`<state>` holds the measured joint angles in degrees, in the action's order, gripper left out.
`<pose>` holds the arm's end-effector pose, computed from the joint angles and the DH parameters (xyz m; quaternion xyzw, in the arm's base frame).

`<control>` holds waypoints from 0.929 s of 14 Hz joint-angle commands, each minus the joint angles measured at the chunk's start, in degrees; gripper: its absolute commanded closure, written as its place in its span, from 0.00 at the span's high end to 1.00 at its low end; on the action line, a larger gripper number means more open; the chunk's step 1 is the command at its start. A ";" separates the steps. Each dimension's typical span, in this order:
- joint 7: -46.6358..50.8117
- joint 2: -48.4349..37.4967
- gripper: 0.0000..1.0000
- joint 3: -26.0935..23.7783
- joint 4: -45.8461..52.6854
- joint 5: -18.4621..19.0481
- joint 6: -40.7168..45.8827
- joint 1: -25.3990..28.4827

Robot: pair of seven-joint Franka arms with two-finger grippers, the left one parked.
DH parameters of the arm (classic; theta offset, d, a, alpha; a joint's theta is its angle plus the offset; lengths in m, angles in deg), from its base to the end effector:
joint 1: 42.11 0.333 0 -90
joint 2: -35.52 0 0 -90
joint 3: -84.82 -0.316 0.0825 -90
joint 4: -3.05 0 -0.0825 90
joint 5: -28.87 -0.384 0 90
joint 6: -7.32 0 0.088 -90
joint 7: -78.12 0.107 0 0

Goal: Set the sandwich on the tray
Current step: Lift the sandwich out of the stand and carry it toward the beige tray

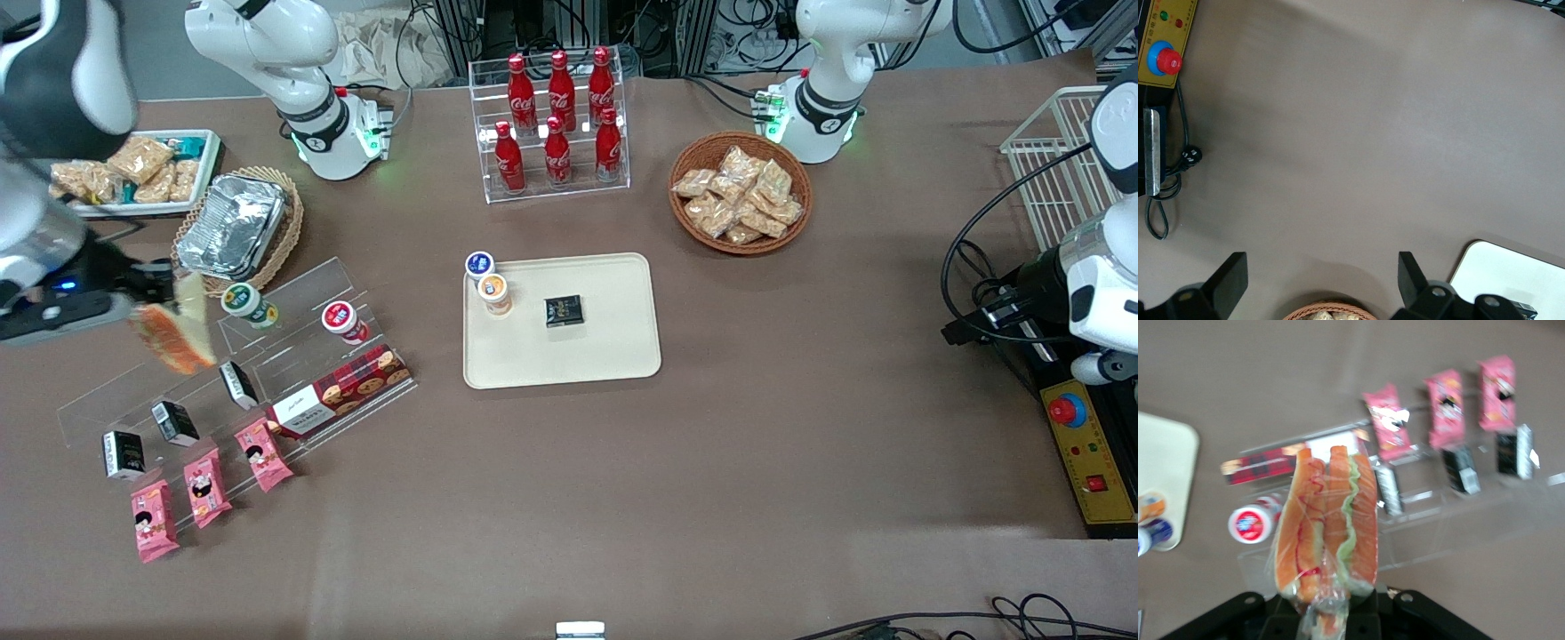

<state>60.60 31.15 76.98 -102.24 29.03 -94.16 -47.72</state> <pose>0.5396 0.0229 0.5561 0.9851 0.1716 0.0036 0.0071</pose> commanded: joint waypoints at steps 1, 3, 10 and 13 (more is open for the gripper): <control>-2.86 -0.55 0.00 -3.75 0.53 0.46 1.64 4.00; -2.69 0.41 0.00 -5.87 0.53 0.37 0.85 9.27; -3.74 11.82 0.00 -6.14 0.45 -1.57 -8.18 28.97; -6.90 17.98 0.00 -6.05 0.18 -0.60 -17.05 33.37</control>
<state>56.78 45.31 70.28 -103.13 28.22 -107.16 -15.71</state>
